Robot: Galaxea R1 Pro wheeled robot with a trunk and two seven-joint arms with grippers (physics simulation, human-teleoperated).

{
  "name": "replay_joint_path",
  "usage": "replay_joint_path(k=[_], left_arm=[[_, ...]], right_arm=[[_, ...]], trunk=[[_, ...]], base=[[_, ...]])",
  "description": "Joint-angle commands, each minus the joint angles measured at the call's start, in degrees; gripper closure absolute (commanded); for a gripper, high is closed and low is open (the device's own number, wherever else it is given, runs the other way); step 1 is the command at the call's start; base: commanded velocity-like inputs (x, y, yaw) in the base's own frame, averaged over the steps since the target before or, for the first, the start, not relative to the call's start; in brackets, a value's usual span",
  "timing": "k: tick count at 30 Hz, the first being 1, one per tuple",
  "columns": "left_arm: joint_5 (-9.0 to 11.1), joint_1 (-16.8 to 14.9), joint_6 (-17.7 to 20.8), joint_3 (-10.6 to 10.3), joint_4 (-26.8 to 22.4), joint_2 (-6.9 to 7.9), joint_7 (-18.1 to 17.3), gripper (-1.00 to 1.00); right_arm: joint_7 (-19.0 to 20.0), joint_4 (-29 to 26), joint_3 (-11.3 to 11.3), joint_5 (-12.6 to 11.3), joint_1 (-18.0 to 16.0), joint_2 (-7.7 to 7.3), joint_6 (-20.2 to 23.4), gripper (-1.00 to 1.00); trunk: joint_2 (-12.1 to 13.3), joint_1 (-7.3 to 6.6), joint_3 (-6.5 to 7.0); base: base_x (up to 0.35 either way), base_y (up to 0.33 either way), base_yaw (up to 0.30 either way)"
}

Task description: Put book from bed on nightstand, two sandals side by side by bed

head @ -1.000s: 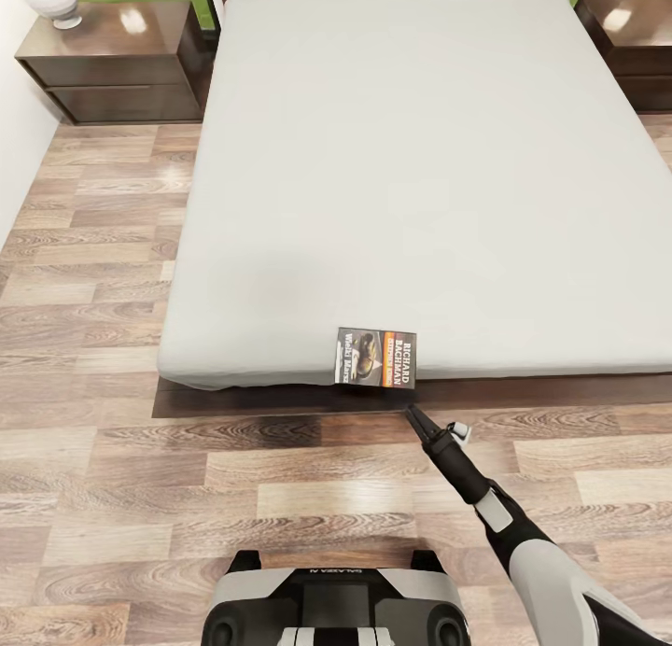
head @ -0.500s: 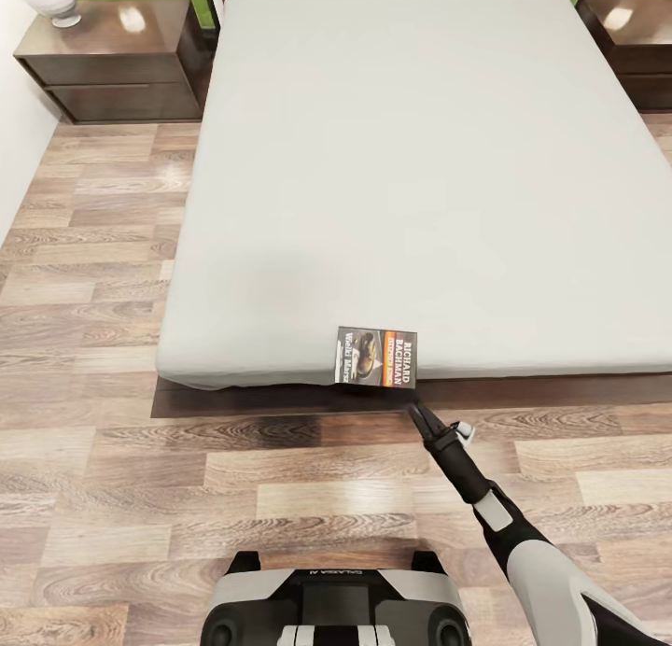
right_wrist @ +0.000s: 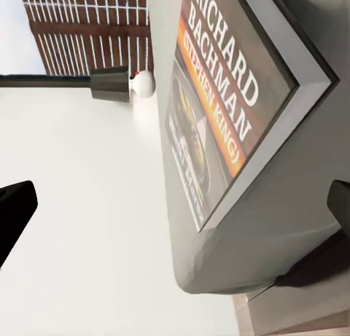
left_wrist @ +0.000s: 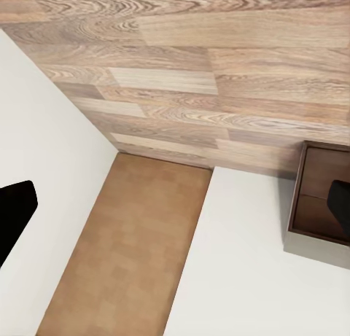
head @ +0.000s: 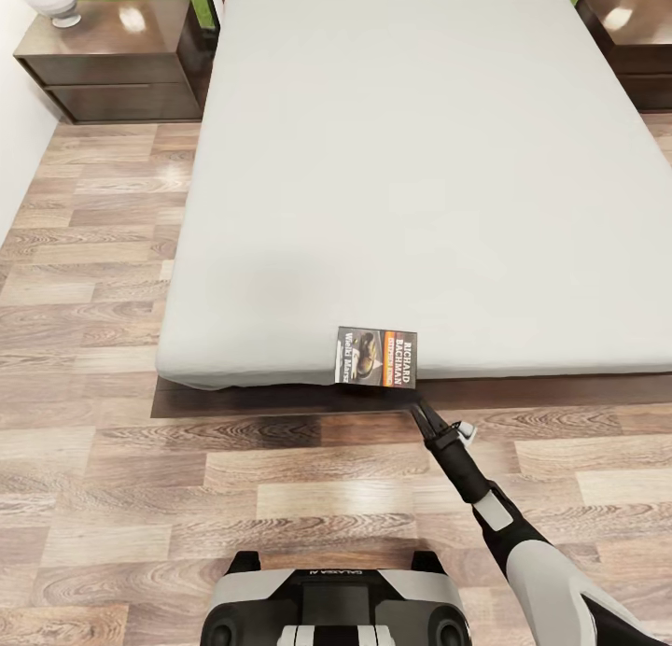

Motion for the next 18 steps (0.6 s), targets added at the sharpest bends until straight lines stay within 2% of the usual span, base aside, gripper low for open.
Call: replay_joint_path(k=[1,8,12,18], left_arm=[[0.4,0.0,-0.2,-0.5,0.1,-0.01,0.1,-1.0],[0.4,0.0,-0.2,-0.5,0.1,-0.01,0.1,-1.0],[0.4,0.0,-0.2,-0.4,0.1,0.01,0.1,-1.0],[0.4,0.0,-0.2,-0.4,0.1,0.06,0.1,-1.0]], right_arm=[[0.1,0.1,0.0,-0.3,0.0,0.04,0.6,-1.0],[-0.1,1.1,0.0,-0.4,0.0,0.28,0.5,-1.0],[-0.4,1.5,0.0,-0.3,0.0,0.41,0.3,-1.0],[-0.6,1.7,-0.1,-0.4,0.0,0.45,0.2,-1.0]], trunk=[[0.0,0.0,-0.02],[0.0,0.0,-0.02],[-1.6,0.88,-0.74],[-1.6,0.88,-0.74]], base=[[0.0,0.0,0.0],[0.0,0.0,0.0],[0.0,0.0,0.0],[0.0,0.0,0.0]])
